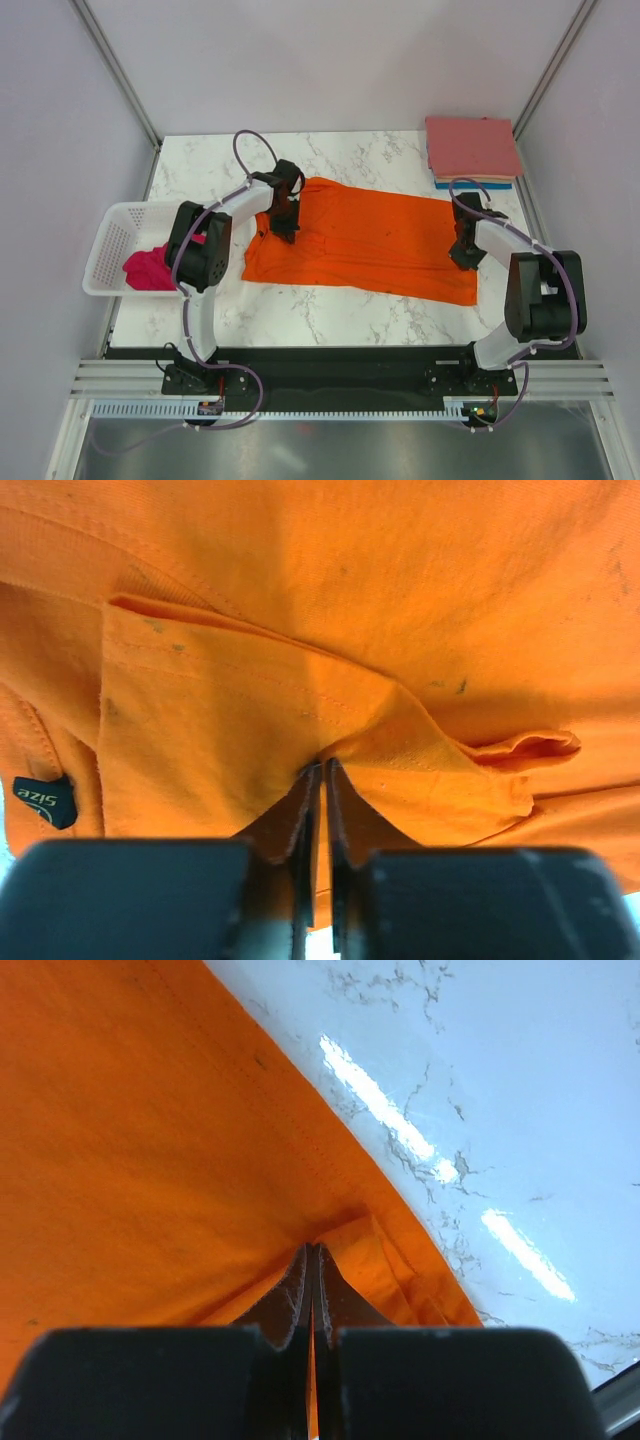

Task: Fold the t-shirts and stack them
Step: Fold the tshirt

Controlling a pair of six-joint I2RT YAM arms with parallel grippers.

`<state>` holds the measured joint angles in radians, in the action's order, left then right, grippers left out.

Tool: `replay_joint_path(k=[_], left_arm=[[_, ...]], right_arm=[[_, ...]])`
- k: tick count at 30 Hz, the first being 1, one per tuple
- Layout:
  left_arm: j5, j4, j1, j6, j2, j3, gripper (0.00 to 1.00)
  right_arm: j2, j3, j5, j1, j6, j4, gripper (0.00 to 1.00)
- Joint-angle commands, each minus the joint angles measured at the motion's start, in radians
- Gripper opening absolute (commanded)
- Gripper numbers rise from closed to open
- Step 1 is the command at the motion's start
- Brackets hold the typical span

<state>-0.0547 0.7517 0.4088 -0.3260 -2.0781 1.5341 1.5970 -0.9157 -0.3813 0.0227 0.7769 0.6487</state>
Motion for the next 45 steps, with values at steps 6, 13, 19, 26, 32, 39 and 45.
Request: replay_joint_path(k=[6,13,19,26,32,39,45], left_arm=[[0.001,-0.012,-0.011,-0.024,0.095,0.003,0.02],[0.016,-0.012,-0.011,-0.036,0.130,0.006,0.02],[0.038,-0.008,-0.011,-0.035,0.089,0.023,0.02],[0.082,0.018,0.004,-0.019,0.133,-0.002,0.24],[0.095,0.025,0.045,-0.011,0.277,-0.095,0.25],[0.093,-0.014,0.113,-0.033,0.294,-0.259,0.25],[0.162,-0.023,0.113,-0.061,0.250,-0.336,0.24]], right_arm=[[-0.095,0.017,0.013,-0.007,-0.016,-0.023,0.00],[-0.104,0.028,0.013,-0.007,-0.022,-0.030,0.00],[-0.077,0.025,-0.021,-0.007,-0.040,-0.060,0.00],[-0.063,-0.035,0.028,-0.007,-0.105,-0.011,0.29],[-0.140,-0.020,0.035,-0.007,-0.073,0.114,0.31],[-0.198,0.098,0.097,-0.007,-0.025,0.069,0.27],[-0.132,0.156,0.044,-0.007,-0.041,-0.017,0.27]])
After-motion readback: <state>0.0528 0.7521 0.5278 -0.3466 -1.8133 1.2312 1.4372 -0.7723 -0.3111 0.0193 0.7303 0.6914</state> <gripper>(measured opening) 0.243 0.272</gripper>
